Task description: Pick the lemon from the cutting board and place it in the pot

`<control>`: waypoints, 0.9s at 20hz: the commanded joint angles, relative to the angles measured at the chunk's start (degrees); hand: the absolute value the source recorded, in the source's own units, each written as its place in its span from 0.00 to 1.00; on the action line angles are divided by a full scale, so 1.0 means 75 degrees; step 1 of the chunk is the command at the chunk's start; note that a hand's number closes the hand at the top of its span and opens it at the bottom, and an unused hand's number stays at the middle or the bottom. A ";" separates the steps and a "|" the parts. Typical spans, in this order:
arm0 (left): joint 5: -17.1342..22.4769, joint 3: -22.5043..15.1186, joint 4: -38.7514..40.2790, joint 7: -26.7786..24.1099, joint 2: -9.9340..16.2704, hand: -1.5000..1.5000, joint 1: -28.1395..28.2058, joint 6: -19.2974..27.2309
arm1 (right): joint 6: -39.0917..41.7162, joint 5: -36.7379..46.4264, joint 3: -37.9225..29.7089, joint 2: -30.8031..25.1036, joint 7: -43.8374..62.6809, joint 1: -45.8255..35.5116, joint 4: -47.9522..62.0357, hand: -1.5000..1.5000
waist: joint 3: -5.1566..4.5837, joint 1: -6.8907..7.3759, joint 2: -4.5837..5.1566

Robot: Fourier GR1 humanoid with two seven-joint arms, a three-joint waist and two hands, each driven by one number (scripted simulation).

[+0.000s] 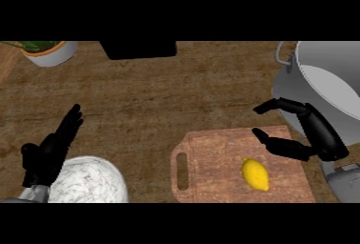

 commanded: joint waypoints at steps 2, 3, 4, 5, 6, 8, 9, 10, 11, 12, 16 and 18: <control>0.0380 -0.0579 0.0357 0.0219 -0.0530 0.50 0.0146 -0.0545 | -0.1323 -0.0040 0.0016 0.1143 -0.2038 0.1506 -0.1026 0.00 | -0.0032 -0.0197 0.0018; 0.0433 -0.0676 0.0282 0.0302 -0.0576 0.50 0.0166 -0.0631 | -0.1197 -0.0206 0.0206 0.1279 -0.2291 0.1864 -0.1281 0.00 | -0.0037 -0.0104 0.0014; 0.0382 -0.0611 0.0385 0.0265 -0.0491 0.50 0.0107 -0.0673 | -0.1160 -0.0326 -0.0020 0.1096 -0.2784 0.2272 -0.1384 0.00 | -0.0042 0.0000 0.0031; 0.0409 -0.0665 0.0516 0.0334 -0.0645 0.50 -0.0104 -0.0691 | -0.1294 -0.0163 0.0276 0.1270 -0.2689 0.2484 -0.1810 0.00 | -0.0055 0.0002 0.0031; 0.0608 -0.0532 0.0562 0.0391 -0.0483 0.50 -0.0033 -0.0943 | -0.1102 -0.0104 0.0197 0.0787 -0.2874 0.3046 -0.2150 0.00 | -0.0060 0.0040 0.0021; 0.0258 -0.0796 0.0579 0.0724 -0.0841 0.50 -0.0517 -0.0519 | -0.0884 0.0104 0.0399 0.0309 -0.1791 0.3251 -0.3097 0.00 | -0.0072 0.0114 0.0027; 0.0331 -0.0830 0.0766 0.0405 -0.0880 0.50 -0.0343 -0.0706 | -0.0770 0.0241 0.0360 0.0025 -0.1327 0.3156 -0.3158 0.00 | -0.0084 0.0146 0.0040; 0.0526 -0.0625 0.0401 0.0377 -0.0465 0.50 -0.0048 -0.0968 | -0.0516 0.0134 0.0064 -0.0547 -0.0829 0.3476 -0.3289 0.00 | -0.0089 0.0172 0.0009; 0.0516 -0.0455 0.0738 0.0535 -0.0576 0.50 -0.0535 -0.0797 | -0.0493 0.0289 0.0219 -0.0626 -0.0171 0.3386 -0.3688 0.00 | -0.0098 0.0135 0.0039; 0.0395 -0.0715 0.0692 0.0288 -0.0642 0.50 -0.0157 -0.0861 | -0.0327 0.0152 -0.0145 -0.0989 0.0074 0.3498 -0.3540 0.00 | -0.0100 0.0172 0.0043; 0.0481 -0.0678 0.0735 0.0613 -0.0591 0.50 -0.0531 -0.1012 | -0.0139 0.0020 0.0132 -0.1132 0.2064 0.3651 -0.4779 0.00 | -0.0093 0.0312 0.0060; 0.0522 -0.0711 0.0843 0.0598 -0.0777 0.50 -0.0770 -0.1081 | -0.0022 -0.0074 0.0314 -0.0904 0.2545 0.3279 -0.4392 0.00 | -0.0079 0.0462 0.0095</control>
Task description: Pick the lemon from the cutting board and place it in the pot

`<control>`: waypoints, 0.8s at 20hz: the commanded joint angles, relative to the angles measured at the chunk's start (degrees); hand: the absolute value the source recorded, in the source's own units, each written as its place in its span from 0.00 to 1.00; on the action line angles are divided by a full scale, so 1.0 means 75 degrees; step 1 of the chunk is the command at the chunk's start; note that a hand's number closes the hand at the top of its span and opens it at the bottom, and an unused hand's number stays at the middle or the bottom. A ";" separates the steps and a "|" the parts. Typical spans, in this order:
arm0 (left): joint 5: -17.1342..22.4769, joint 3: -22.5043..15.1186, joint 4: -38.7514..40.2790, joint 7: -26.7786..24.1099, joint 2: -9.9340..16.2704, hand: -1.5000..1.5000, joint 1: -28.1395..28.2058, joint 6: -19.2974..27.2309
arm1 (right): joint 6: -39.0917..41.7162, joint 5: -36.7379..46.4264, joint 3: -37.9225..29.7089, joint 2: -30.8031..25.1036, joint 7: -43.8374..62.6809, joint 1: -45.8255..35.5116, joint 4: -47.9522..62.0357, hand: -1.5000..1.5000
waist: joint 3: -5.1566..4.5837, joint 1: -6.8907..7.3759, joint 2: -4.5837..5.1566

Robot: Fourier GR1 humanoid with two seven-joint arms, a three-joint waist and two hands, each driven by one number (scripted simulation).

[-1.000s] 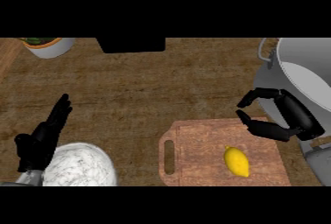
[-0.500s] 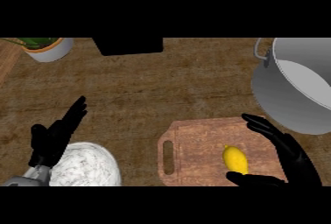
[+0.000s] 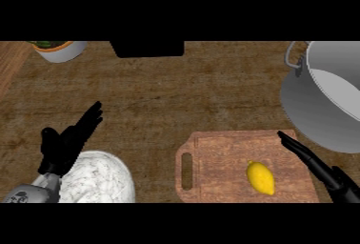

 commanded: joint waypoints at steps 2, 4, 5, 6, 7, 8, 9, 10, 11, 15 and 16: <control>-0.0043 -0.0479 0.0234 0.0078 -0.0773 0.50 0.0046 0.0033 | 0.0151 -0.0075 0.0252 0.0039 0.1828 -0.0157 -0.0395 0.00 | -0.0106 0.0180 0.0086; 0.0056 -0.0292 0.0712 -0.0144 -0.0724 0.50 -0.0205 -0.0212 | 0.0437 -0.0293 0.0236 -0.0010 0.2244 -0.0510 0.0049 0.00 | -0.0106 0.0203 0.0119; -0.0101 -0.0392 0.0512 -0.0023 -0.0705 0.50 -0.0132 -0.0037 | 0.0759 -0.0541 0.0172 -0.0164 0.2519 -0.0763 0.0311 0.00 | -0.0103 0.0282 0.0122; -0.0097 -0.0531 0.0527 -0.0218 -0.0744 0.50 0.0136 -0.0151 | 0.0896 -0.0311 0.0581 -0.0234 0.2725 -0.0683 0.0251 0.00 | -0.0110 0.0312 0.0122; 0.0008 -0.0360 0.0537 -0.0096 -0.0515 0.50 -0.0125 -0.0385 | 0.0967 -0.0074 0.0980 -0.0083 0.2998 -0.0941 0.0343 0.00 | -0.0108 0.0337 0.0122; -0.0061 -0.0508 0.0175 0.0185 -0.0860 0.50 -0.0094 0.0084 | 0.1308 -0.0038 0.1054 -0.0423 0.2758 -0.0596 0.0508 0.00 | -0.0098 0.0308 0.0100; 0.0010 -0.0328 0.0743 -0.0057 -0.0649 0.50 -0.0307 -0.0307 | 0.1418 0.0140 0.1190 -0.0349 0.2560 -0.0756 0.1012 0.00 | -0.0099 0.0275 0.0138; -0.0181 -0.0459 0.0534 0.0127 -0.0830 0.50 -0.0341 0.0046 | 0.1827 -0.0274 0.0825 -0.0700 0.3010 -0.1029 0.0770 0.00 | -0.0100 0.0276 0.0115; -0.0049 -0.0385 0.0828 -0.0144 -0.0902 0.50 -0.0241 -0.0109 | 0.1579 0.0383 0.1330 -0.0409 0.2713 -0.0832 0.0965 0.00 | -0.0099 0.0233 0.0110; -0.0113 -0.0334 0.0582 -0.0111 -0.0772 0.50 -0.0022 -0.0180 | 0.1781 0.0403 0.1051 -0.0016 0.2396 -0.1369 0.2105 0.00 | -0.0090 0.0285 0.0095; -0.0226 -0.0341 0.0896 0.0021 -0.0974 0.50 -0.0397 -0.0040 | 0.1683 0.0506 0.0924 -0.0131 0.2092 -0.1025 0.1939 0.00 | -0.0090 0.0179 0.0089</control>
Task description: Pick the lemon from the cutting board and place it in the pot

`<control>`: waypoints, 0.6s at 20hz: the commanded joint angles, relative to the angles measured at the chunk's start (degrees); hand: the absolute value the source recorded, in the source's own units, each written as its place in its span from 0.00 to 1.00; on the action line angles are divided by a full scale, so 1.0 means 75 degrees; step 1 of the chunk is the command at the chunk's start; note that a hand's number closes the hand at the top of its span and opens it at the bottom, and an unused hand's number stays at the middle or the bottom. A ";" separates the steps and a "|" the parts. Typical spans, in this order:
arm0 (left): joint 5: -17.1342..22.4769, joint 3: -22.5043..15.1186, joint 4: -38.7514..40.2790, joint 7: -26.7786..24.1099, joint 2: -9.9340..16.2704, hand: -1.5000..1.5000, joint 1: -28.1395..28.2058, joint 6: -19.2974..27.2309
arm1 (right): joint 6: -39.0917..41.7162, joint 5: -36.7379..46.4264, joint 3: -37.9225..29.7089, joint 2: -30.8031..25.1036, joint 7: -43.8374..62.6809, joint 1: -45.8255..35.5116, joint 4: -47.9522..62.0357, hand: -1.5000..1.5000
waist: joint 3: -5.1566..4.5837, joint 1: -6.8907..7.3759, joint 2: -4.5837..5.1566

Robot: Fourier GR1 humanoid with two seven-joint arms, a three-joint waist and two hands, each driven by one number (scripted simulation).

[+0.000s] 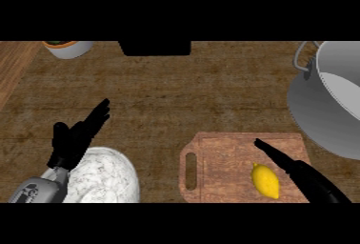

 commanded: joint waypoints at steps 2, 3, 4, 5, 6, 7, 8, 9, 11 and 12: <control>-0.0002 -0.0226 0.0353 -0.0200 -0.0626 0.50 0.0343 -0.0034 | 0.0174 0.0010 -0.0527 -0.0033 -0.0716 -0.0010 0.0742 0.00 | -0.0128 -0.0073 0.0059; -0.0079 -0.0308 0.0372 0.0015 -0.0818 0.50 0.0141 0.0200 | 0.0147 0.0090 -0.0617 0.0110 -0.1314 -0.0247 0.1435 0.00 | -0.0122 -0.0050 0.0074; -0.0044 -0.0146 0.0702 -0.0341 -0.0695 0.50 0.0100 -0.0042 | 0.0219 0.0107 -0.0794 -0.0132 -0.1293 -0.0145 0.1110 0.00 | -0.0129 -0.0107 0.0069; -0.0159 -0.0294 0.0280 -0.0025 -0.0703 0.50 0.0233 0.0160 | 0.0048 0.0307 -0.0761 -0.0034 -0.1845 0.0129 0.1448 0.00 | -0.0123 -0.0091 0.0056; 0.0004 -0.0212 0.0398 -0.0246 -0.0651 0.50 0.0269 -0.0136 | 0.0179 0.0086 -0.0767 0.0255 -0.1260 -0.0398 0.1411 0.00 | -0.0129 -0.0042 0.0066; -0.0220 -0.0500 0.0009 0.0151 -0.0909 0.50 0.0297 0.0297 | 0.0070 0.0143 -0.0743 0.0223 -0.1528 0.0029 0.1317 0.00 | -0.0125 -0.0083 0.0049; -0.0235 -0.0484 0.0208 0.0187 -0.1024 0.50 0.0151 0.0387 | 0.0200 0.0028 -0.0762 0.0203 -0.1624 0.0081 0.1399 0.00 | -0.0126 -0.0110 0.0058; -0.0128 -0.0350 0.0295 -0.0064 -0.0761 0.50 0.0208 0.0039 | 0.0515 -0.0374 -0.1179 0.0161 -0.1848 -0.0410 0.1886 0.00 | -0.0126 -0.0045 0.0074; -0.0064 -0.0149 0.0377 -0.0103 -0.0662 0.50 0.0145 -0.0025 | 0.0681 -0.0470 -0.1069 0.0312 -0.2212 -0.0216 0.1857 0.00 | -0.0128 -0.0071 0.0064; -0.0001 -0.0053 0.0434 -0.0357 -0.0469 0.50 0.0374 -0.0186 | 0.0749 -0.0430 -0.0996 0.0364 -0.2988 0.0074 0.2582 0.00 | -0.0122 -0.0045 0.0076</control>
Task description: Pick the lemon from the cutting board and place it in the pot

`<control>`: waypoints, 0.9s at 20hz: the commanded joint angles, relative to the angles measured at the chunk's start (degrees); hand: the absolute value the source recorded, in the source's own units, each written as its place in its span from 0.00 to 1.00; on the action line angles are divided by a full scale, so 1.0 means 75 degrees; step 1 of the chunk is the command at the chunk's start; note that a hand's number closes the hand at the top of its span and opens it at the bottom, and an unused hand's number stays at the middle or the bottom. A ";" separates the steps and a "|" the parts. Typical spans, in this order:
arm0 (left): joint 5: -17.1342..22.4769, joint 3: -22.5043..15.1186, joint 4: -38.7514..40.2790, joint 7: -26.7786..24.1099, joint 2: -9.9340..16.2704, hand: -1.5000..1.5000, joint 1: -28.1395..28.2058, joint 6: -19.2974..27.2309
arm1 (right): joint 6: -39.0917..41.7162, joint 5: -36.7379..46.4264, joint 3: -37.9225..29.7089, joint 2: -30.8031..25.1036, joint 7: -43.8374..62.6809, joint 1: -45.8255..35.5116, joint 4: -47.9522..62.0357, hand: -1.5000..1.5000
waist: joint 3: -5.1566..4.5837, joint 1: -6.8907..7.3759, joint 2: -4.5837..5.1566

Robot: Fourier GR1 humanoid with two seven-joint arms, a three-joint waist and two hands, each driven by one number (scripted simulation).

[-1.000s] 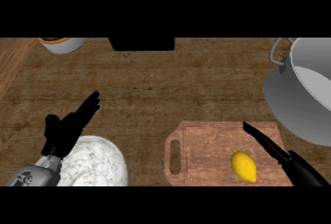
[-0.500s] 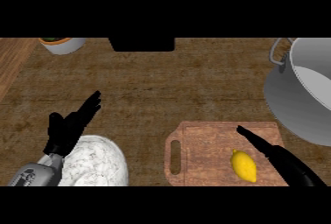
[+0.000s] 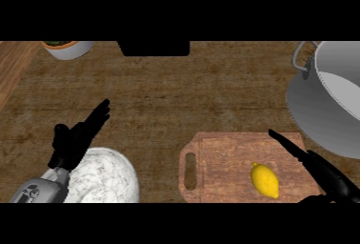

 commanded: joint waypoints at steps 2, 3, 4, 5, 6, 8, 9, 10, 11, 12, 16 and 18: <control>0.0402 0.0079 0.0449 0.0325 -0.0444 0.50 -0.0169 -0.0246 | 0.0552 -0.0574 -0.0161 0.0435 -0.0950 -0.0172 0.0921 0.00 | -0.0140 -0.0017 0.0101; 0.0092 -0.0117 0.0850 -0.0521 -0.0575 0.50 0.0275 -0.0248 | 0.0667 -0.0810 -0.0302 0.0520 -0.1063 -0.0289 0.1139 0.00 | -0.0145 -0.0002 0.0115; 0.0110 -0.0076 0.0208 -0.0112 -0.0404 0.50 0.0466 -0.0138 | 0.0544 -0.0760 -0.0095 0.0594 -0.0988 0.0360 0.0375 0.00 | -0.0145 -0.0045 0.0064; 0.0007 -0.0320 0.0134 0.0229 -0.0750 0.50 0.0219 0.0133 | 0.0953 -0.1162 -0.0569 0.0416 -0.1546 -0.0027 0.1212 0.00 | -0.0136 -0.0016 0.0086; 0.0160 -0.0121 0.0265 0.0108 -0.0569 0.50 0.0237 -0.0144 | 0.0877 -0.1161 -0.0337 0.0727 -0.0979 -0.0095 0.0851 0.00 | -0.0145 -0.0020 0.0081; 0.0075 -0.0012 0.0363 0.0034 -0.0521 0.50 0.0123 -0.0175 | 0.1171 -0.1237 -0.0472 0.0750 -0.1307 -0.0139 0.1315 0.00 | -0.0144 -0.0021 0.0080; -0.0171 -0.0349 0.0399 -0.0009 -0.0862 0.50 0.0221 0.0142 | 0.1228 -0.1351 -0.0482 0.0769 -0.1457 0.0056 0.1489 0.00 | -0.0143 -0.0043 0.0086; 0.0058 -0.0137 0.0023 0.0364 -0.0619 0.50 0.0191 0.0009 | 0.1235 -0.1219 -0.0492 0.0969 -0.1552 -0.0291 0.2091 0.00 | -0.0139 0.0032 0.0085; -0.0180 -0.0268 0.0490 -0.0167 -0.0848 0.50 0.0251 0.0076 | 0.0962 -0.1134 -0.0302 0.1257 -0.1253 -0.0176 0.1759 0.00 | -0.0146 -0.0023 0.0089; -0.0031 -0.0174 0.0230 -0.0143 -0.0681 0.50 0.0355 -0.0134 | 0.1051 -0.1269 -0.0458 0.1335 -0.1300 -0.0371 0.2067 0.00 | -0.0144 0.0015 0.0085; -0.0003 -0.0072 -0.0109 0.0125 -0.0564 0.50 0.0551 -0.0100 | 0.1092 -0.1035 -0.0190 0.1779 -0.1591 -0.0245 0.2607 0.00 | -0.0143 0.0034 0.0073; -0.0020 -0.0027 0.0400 0.0251 -0.0689 0.50 0.0027 -0.0150 | 0.1037 -0.0562 0.0013 0.2103 -0.2540 -0.0352 0.3659 0.00 | -0.0136 0.0012 0.0106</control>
